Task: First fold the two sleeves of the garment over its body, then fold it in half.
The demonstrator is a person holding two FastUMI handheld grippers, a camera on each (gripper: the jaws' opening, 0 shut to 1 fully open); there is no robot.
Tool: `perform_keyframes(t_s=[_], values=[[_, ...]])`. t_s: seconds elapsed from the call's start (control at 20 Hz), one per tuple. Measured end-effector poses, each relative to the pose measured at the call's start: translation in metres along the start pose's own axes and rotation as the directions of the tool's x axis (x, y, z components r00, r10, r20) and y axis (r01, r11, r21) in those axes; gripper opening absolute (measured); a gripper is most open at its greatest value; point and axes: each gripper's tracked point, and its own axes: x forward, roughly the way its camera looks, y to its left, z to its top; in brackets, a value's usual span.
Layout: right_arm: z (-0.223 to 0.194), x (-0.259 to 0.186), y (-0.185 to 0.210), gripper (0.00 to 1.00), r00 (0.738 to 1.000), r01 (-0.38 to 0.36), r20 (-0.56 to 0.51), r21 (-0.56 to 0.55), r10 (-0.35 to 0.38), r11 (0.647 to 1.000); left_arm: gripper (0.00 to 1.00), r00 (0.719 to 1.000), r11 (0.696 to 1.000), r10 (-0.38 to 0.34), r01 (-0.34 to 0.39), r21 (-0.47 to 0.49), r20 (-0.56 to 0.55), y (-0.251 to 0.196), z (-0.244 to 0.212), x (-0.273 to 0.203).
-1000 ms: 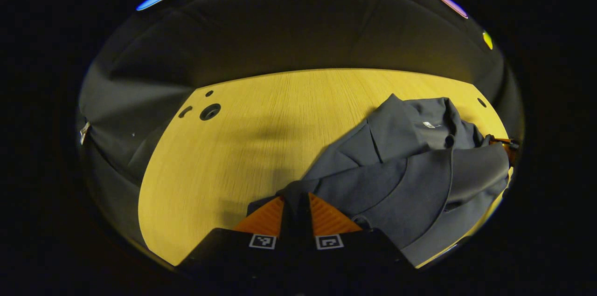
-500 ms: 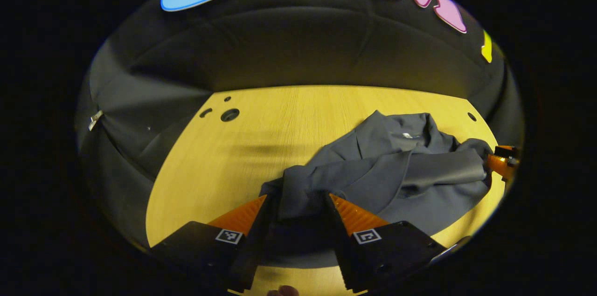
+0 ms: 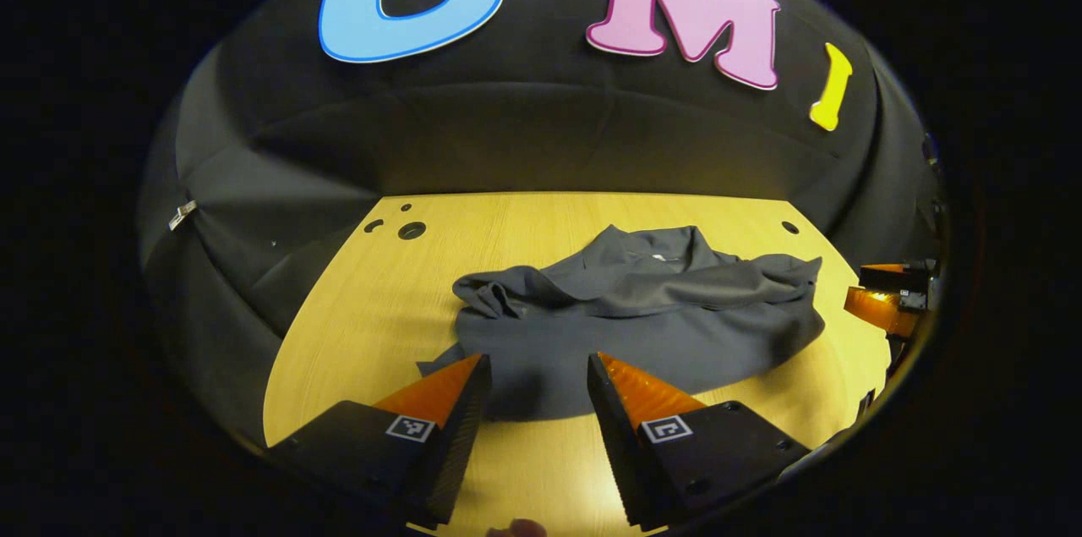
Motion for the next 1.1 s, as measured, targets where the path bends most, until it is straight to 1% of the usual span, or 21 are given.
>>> perform_keyframes(t_s=[0.1, 0.25, 0.3, 0.35, 0.55, 0.75, 0.85, 0.95, 1.1], values=[[-0.003, -0.018, 0.013, 0.93, 1.000, -0.016, 0.013, -0.011, 0.017, 1.000, 0.73, 1.000, 1.000, -0.006, 0.006, 0.007, 0.011, -0.001, -0.007, -0.018], [-0.006, -0.043, 0.032, 0.93, 0.999, -0.045, 0.029, -0.011, 0.046, 0.999, 0.74, 1.000, 1.000, -0.013, 0.013, -0.010, 0.017, -0.004, -0.017, -0.042], [-0.007, -0.048, 0.037, 0.93, 0.998, -0.054, 0.033, -0.002, 0.054, 0.999, 0.71, 1.000, 1.000, -0.010, 0.010, -0.016, 0.017, -0.003, -0.022, -0.049], [-0.008, -0.055, 0.042, 0.93, 0.997, -0.063, 0.033, 0.009, 0.063, 0.998, 0.74, 1.000, 1.000, -0.008, 0.009, -0.023, 0.017, -0.004, -0.026, -0.056], [-0.011, -0.073, 0.060, 0.93, 0.993, -0.107, 0.048, 0.024, 0.106, 0.994, 0.73, 0.999, 0.998, -0.006, 0.008, -0.067, 0.035, -0.009, -0.042, -0.082], [-0.024, -0.079, 0.070, 0.93, 0.989, -0.146, 0.009, 0.019, 0.146, 0.989, 0.74, 0.998, 0.998, -0.009, 0.013, -0.062, 0.064, -0.018, -0.049, -0.097], [-0.036, -0.075, 0.074, 0.93, 0.985, -0.171, -0.036, 0.008, 0.171, 0.985, 0.74, 0.997, 0.998, -0.002, 0.006, -0.055, 0.074, -0.021, -0.050, -0.103], [-0.042, -0.069, 0.073, 0.93, 0.980, -0.188, -0.063, -0.015, 0.187, 0.982, 0.74, 0.997, 0.999, 0.010, -0.006, -0.053, 0.073, -0.023, -0.053, -0.106], [-0.040, -0.063, 0.074, 0.93, 0.975, -0.211, -0.067, -0.020, 0.210, 0.977, 0.74, 0.997, 0.997, 0.046, -0.042, -0.068, 0.059, -0.022, -0.060, -0.108]])
